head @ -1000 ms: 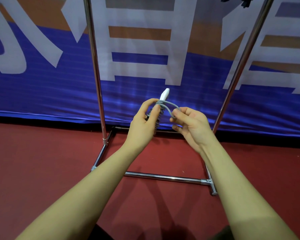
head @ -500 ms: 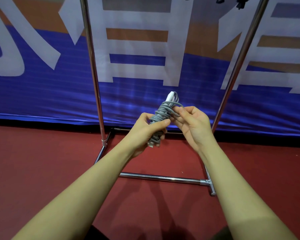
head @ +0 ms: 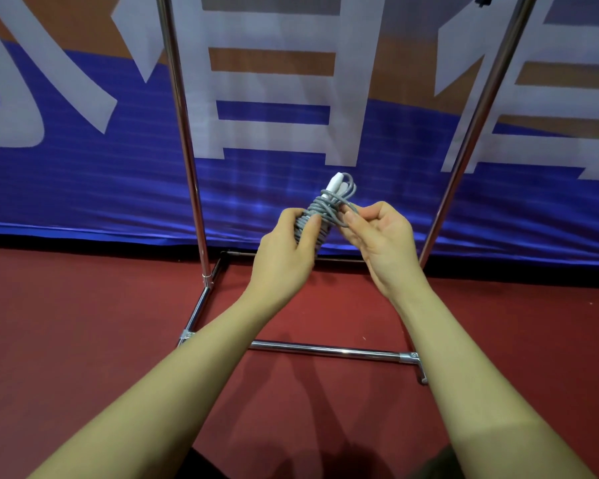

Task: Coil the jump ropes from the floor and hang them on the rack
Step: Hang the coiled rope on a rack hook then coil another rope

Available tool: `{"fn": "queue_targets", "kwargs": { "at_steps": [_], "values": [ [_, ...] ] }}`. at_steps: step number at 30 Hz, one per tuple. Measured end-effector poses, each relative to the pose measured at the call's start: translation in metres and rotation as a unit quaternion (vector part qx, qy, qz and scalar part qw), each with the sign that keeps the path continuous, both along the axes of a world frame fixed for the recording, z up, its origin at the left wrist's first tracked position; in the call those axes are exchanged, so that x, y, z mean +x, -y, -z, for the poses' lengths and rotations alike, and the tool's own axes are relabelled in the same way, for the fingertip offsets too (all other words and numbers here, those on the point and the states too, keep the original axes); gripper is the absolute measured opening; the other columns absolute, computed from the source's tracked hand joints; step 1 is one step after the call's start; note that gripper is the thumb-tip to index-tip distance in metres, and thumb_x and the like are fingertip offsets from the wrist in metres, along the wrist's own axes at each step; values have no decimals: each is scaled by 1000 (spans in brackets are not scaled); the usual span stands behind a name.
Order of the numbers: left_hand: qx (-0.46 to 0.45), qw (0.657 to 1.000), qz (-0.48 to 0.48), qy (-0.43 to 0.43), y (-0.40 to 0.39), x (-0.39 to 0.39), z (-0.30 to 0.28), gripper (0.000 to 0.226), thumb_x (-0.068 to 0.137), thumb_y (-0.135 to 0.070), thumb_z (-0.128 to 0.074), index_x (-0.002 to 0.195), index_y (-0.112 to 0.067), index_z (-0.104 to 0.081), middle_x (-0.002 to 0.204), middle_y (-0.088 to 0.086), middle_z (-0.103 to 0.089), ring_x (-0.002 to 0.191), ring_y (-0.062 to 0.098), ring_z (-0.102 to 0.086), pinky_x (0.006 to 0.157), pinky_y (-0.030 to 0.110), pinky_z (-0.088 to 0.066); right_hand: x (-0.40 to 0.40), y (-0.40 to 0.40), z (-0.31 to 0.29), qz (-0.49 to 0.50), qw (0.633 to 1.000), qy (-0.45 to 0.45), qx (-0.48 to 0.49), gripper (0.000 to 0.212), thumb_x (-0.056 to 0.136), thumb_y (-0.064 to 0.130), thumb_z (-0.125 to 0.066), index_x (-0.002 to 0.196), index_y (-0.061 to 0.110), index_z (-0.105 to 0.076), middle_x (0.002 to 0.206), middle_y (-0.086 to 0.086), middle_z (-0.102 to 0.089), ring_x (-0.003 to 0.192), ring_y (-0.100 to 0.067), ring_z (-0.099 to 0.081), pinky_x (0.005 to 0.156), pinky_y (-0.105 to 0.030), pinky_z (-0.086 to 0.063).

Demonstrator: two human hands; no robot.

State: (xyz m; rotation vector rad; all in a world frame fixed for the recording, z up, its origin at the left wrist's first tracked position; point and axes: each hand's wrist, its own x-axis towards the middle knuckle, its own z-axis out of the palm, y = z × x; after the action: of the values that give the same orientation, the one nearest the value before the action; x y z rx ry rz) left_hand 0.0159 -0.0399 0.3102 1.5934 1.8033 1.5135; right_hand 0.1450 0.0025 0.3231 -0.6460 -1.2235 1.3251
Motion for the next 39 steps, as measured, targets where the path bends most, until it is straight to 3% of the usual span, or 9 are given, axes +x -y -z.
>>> {"fn": "queue_targets", "kwargs": {
  "at_steps": [5,9,12,15,19,25,30,34,39],
  "values": [
    [-44,969,109,216,-2,-5,-7,35,96,-38,-51,93,-4,-60,62,8,-64,48,22,-57,41,26,-43,9,1,-3,1,1000,-8,-10,19,92,-4,-52,79,8,-45,84,-5,-71,82,-17,-71,79,-27,-56],
    [-79,905,190,373,0,-3,-11,30,97,-33,-50,95,-3,-54,62,12,-64,44,19,-58,38,23,-44,10,2,-3,14,1000,-6,-12,18,91,-2,-55,79,10,-47,84,-10,-70,82,-20,-71,82,-33,-57],
    [-133,917,195,321,0,-4,-13,33,97,-40,-47,96,-8,-52,64,9,-65,49,19,-60,46,24,-47,8,2,1,36,999,-24,-27,18,91,-1,-56,79,10,-48,77,-9,-68,77,-20,-70,87,-40,-56],
    [-134,981,103,96,0,-5,-15,32,99,-43,-40,84,-16,-46,64,-3,-57,51,7,-56,49,18,-43,6,2,4,41,998,-31,-37,18,91,-3,-55,78,9,-49,70,-5,-67,70,-15,-69,83,-38,-57],
    [-65,997,22,-33,5,3,-13,35,103,-32,-27,72,-21,-38,76,4,-51,81,34,-56,72,41,-46,-4,9,4,25,998,-34,-44,19,91,-4,-54,78,8,-48,71,-6,-65,68,-12,-68,80,-32,-56],
    [-90,995,-41,10,6,9,-10,54,103,-40,-15,102,-5,-57,105,13,-64,99,33,-57,86,42,-43,-13,15,3,3,999,-31,-44,18,92,-4,-53,79,7,-47,81,-14,-63,74,-16,-66,85,-36,-55],
    [-149,981,10,126,2,-1,-13,75,91,-69,-25,65,-8,-59,52,6,-56,50,24,-54,54,31,-43,-8,15,3,-7,1000,-3,-30,19,91,-4,-54,78,8,-47,81,-11,-67,74,-15,-69,75,-28,-58],
    [-209,925,148,281,-3,-8,-7,95,70,-86,-43,92,3,-66,51,9,-46,43,22,-43,45,28,-38,-4,15,1,-24,999,-19,-36,17,90,-5,-54,79,7,-48,80,-9,-69,79,-18,-71,72,-26,-56],
    [-210,921,195,265,-8,-15,-9,95,60,-90,-47,102,-8,-70,56,3,-50,46,17,-45,51,31,-39,-4,16,2,-50,998,-24,-43,17,90,-4,-54,78,7,-49,75,-5,-71,77,-16,-71,72,-26,-57]
  ]
}}
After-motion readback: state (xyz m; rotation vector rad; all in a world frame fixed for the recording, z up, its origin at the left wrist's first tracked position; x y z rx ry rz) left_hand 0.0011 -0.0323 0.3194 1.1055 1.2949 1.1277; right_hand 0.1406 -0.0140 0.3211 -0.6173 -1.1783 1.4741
